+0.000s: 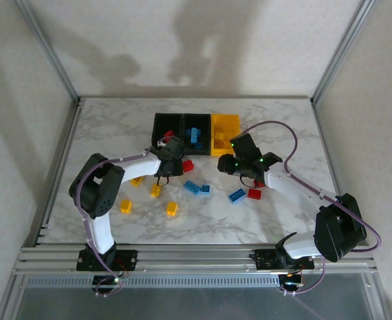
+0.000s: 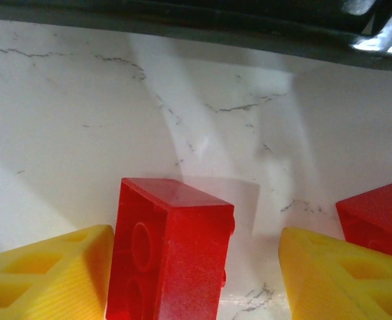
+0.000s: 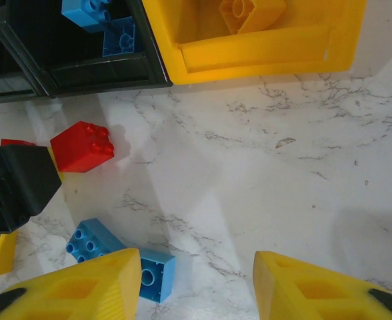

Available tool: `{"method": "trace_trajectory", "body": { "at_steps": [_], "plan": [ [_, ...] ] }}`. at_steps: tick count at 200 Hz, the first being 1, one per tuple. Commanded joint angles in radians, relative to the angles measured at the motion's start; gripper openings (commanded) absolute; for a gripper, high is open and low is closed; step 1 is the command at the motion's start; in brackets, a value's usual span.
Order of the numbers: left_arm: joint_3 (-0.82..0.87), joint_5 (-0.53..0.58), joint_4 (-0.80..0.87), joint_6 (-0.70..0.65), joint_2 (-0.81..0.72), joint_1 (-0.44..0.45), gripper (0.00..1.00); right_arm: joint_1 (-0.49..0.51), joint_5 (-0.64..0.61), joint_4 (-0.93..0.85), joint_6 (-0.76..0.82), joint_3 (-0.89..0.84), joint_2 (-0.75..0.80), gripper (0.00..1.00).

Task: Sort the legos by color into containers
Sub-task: Pick up the lego from the center of the table.

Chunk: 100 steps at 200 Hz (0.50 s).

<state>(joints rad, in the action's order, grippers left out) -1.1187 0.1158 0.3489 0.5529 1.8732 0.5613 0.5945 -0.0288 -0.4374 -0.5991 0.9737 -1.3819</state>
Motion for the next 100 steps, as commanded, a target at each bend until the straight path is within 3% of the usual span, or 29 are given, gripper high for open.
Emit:
{"method": "trace_trajectory", "body": {
  "at_steps": [1,23,57,100],
  "plan": [
    [-0.021,-0.012,0.007,-0.012,0.012,-0.007,0.58,0.010,-0.007,0.000,-0.010,-0.010,0.013,0.48],
    [-0.018,-0.005,0.017,-0.010,0.003,-0.012,0.43,0.010,-0.007,0.001,-0.012,-0.010,0.014,0.48],
    [0.000,-0.001,0.033,-0.007,-0.034,-0.014,0.30,0.010,-0.008,0.002,-0.011,-0.008,0.019,0.48],
    [0.003,0.031,0.084,-0.006,-0.133,-0.015,0.24,0.010,-0.011,-0.003,-0.007,0.000,0.028,0.48]
  ]
}}
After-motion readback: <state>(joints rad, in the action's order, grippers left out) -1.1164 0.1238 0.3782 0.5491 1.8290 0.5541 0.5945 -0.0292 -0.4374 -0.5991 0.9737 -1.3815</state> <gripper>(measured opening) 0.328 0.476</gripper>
